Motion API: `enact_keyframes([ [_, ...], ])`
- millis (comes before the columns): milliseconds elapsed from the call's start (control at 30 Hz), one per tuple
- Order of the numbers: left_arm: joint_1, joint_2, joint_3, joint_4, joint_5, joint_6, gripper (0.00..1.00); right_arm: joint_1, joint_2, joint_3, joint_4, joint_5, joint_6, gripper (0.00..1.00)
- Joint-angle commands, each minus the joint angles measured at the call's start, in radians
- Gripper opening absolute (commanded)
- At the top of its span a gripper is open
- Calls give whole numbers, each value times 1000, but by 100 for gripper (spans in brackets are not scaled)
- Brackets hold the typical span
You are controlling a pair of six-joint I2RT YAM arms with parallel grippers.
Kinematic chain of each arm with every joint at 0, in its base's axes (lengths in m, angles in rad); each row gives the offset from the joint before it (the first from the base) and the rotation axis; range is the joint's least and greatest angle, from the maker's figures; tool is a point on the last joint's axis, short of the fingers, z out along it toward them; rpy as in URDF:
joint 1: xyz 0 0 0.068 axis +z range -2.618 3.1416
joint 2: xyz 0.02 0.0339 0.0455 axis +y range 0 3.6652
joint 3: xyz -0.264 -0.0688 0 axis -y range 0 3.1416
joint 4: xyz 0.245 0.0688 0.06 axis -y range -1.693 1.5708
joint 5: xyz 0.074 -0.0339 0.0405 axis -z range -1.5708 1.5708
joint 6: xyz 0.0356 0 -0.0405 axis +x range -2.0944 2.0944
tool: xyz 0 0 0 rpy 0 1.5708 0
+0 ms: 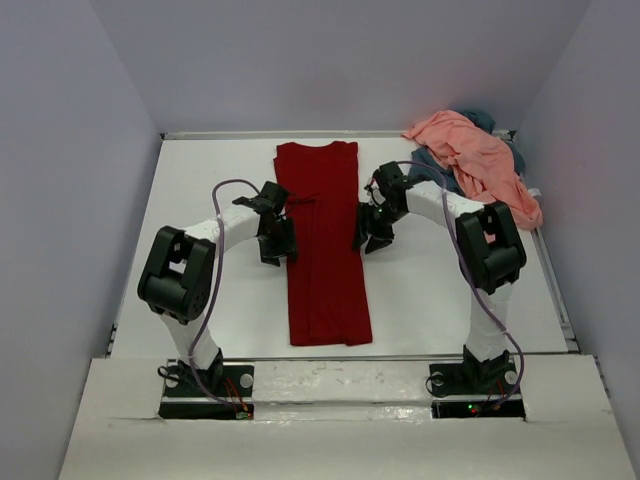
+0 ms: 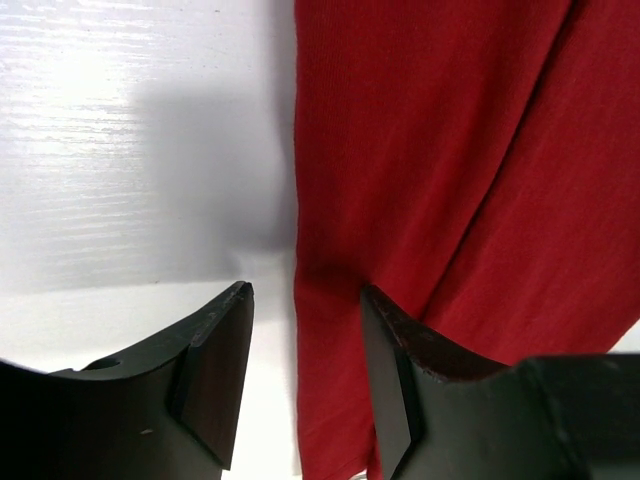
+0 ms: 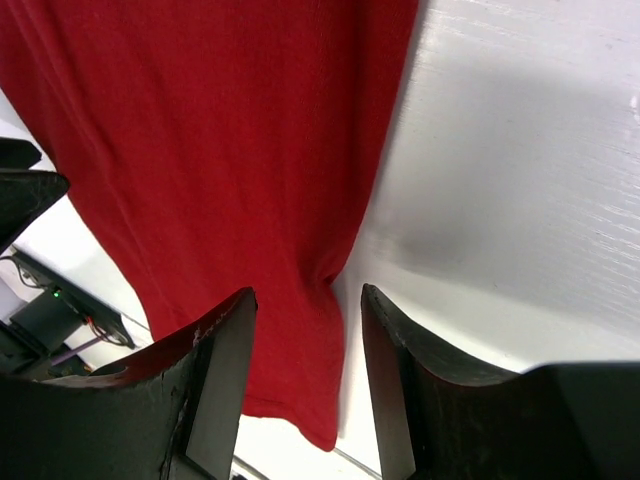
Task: Fold and stack the t-shirts
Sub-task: Grab the bottom of the folded rectangular tshirt with both arms
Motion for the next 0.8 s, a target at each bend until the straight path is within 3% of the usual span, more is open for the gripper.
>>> enact_keyframes([
  [0, 11, 9, -3, 4, 14, 2, 56, 18, 17, 43, 16, -14, -6, 51],
  [267, 18, 23, 4, 4, 14, 8, 56, 27, 33, 58, 16, -14, -5, 48],
  [333, 20, 26, 4, 6, 14, 8, 56, 27, 41, 62, 18, -16, -5, 43],
  [667, 27, 37, 4, 24, 32, 11, 52, 27, 58, 76, 18, -11, -5, 42],
  [767, 29, 37, 9, 27, 43, 11, 48, 27, 60, 81, 15, -10, -5, 33],
])
